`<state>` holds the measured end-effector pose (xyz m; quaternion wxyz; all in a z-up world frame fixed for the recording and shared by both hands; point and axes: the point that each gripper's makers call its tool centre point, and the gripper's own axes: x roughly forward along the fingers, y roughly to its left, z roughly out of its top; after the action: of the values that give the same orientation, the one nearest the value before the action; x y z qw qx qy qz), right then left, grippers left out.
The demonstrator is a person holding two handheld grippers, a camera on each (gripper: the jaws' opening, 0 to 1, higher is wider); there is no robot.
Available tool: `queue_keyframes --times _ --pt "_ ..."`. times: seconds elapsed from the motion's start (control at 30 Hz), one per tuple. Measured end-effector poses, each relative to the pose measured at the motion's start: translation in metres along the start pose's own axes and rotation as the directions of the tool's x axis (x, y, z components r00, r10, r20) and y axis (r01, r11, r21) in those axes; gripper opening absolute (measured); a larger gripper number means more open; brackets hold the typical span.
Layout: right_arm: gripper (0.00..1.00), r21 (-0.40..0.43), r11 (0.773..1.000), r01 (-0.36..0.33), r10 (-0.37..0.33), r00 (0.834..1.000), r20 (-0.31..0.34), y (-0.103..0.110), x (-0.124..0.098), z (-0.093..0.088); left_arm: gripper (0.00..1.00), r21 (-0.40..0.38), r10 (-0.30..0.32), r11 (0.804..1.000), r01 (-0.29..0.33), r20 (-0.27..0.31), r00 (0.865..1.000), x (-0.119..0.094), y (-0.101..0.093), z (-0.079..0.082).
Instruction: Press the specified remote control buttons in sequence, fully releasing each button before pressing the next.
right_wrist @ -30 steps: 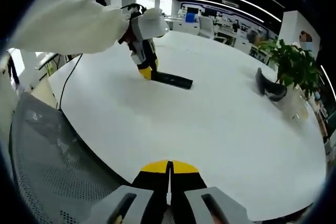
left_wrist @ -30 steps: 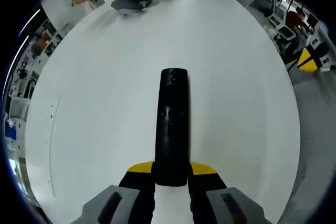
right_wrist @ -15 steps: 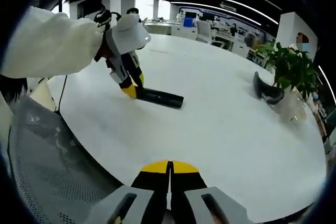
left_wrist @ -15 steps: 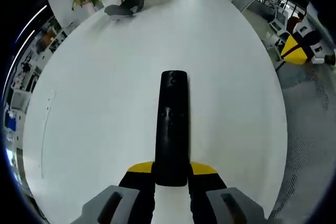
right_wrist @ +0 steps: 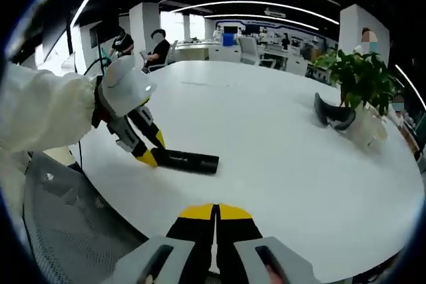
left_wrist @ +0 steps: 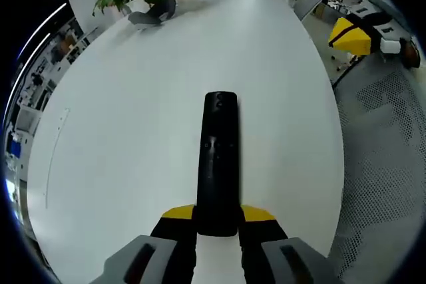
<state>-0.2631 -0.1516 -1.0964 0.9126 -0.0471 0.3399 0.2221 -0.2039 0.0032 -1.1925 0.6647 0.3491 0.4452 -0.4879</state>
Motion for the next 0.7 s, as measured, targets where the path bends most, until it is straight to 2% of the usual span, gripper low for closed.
queue_keyframes --times 0.2,0.33,0.4,0.53,0.7 --pt "0.00 0.010 1.000 -0.021 0.021 0.999 0.030 0.006 -0.001 0.011 0.23 -0.021 0.004 1.000 -0.004 0.025 1.000 -0.003 -0.020 -0.006" --pt "0.00 0.023 0.998 -0.065 0.064 0.997 0.048 0.015 0.003 0.027 0.23 -0.025 0.004 1.000 -0.003 0.052 0.999 -0.005 -0.036 -0.010" --pt "0.00 0.027 0.995 -0.093 0.091 0.994 0.058 0.020 0.007 0.034 0.23 -0.059 0.011 0.998 -0.006 0.093 0.996 -0.006 -0.044 -0.011" --pt "0.00 0.068 0.988 -0.139 0.134 0.989 0.065 0.026 0.017 0.044 0.23 -0.051 0.010 0.999 -0.004 0.123 0.992 -0.008 -0.061 -0.015" --pt "0.00 0.129 0.974 -0.188 0.187 0.982 0.020 0.033 0.031 0.038 0.23 -0.070 0.015 0.998 -0.002 0.183 0.983 -0.010 -0.077 -0.016"
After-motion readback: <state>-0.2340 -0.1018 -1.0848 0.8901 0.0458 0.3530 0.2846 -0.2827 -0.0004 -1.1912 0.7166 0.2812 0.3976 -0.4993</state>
